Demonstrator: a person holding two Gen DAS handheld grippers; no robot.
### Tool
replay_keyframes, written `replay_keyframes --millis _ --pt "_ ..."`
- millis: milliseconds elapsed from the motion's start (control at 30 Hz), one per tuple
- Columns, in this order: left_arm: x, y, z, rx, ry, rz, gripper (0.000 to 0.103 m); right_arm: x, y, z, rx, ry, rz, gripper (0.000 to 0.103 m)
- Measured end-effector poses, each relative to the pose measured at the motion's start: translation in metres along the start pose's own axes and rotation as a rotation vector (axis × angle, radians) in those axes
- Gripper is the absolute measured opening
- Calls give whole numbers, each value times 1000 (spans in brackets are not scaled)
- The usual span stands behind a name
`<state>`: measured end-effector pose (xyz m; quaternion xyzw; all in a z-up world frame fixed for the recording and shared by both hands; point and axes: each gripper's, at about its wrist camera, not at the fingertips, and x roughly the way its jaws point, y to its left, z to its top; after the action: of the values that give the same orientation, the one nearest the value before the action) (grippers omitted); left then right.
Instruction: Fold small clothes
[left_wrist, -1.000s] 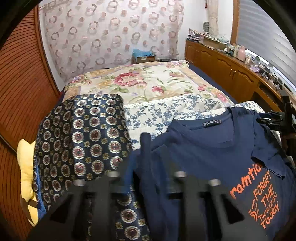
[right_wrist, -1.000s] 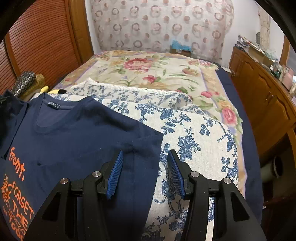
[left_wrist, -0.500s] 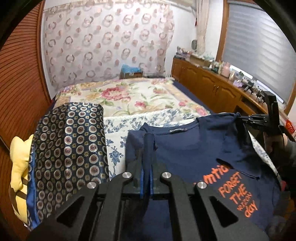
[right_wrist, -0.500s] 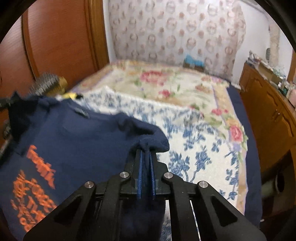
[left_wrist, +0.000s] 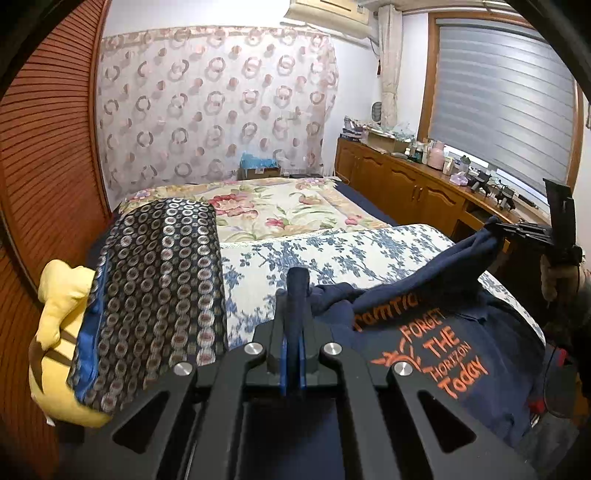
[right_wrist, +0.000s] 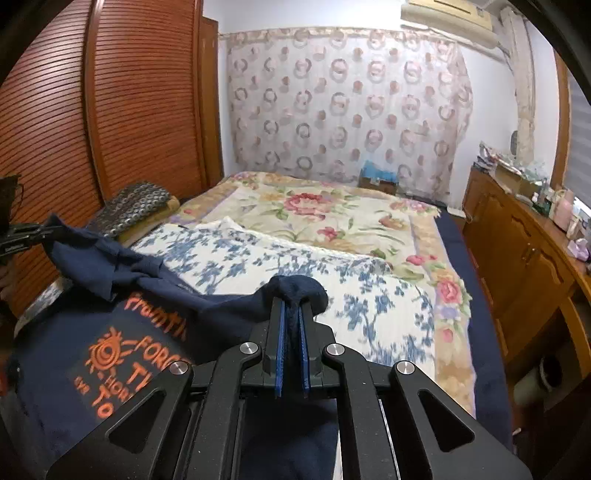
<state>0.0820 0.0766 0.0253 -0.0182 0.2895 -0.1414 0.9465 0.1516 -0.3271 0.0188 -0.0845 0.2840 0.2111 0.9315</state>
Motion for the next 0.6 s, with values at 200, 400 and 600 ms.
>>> replay_keyframes --millis 200,400,600 --pt "-42 -4 -27 -32 -46 1 1 -49 10 -21 20 -32 -8 4" --pt "-55 -1 -64 -94 -28 -10 1 -82 14 -62 62 -4 -4 4" --pt "-68 -3 -86 -113 -9 4 1 -88 7 -89 101 57 -21 4"
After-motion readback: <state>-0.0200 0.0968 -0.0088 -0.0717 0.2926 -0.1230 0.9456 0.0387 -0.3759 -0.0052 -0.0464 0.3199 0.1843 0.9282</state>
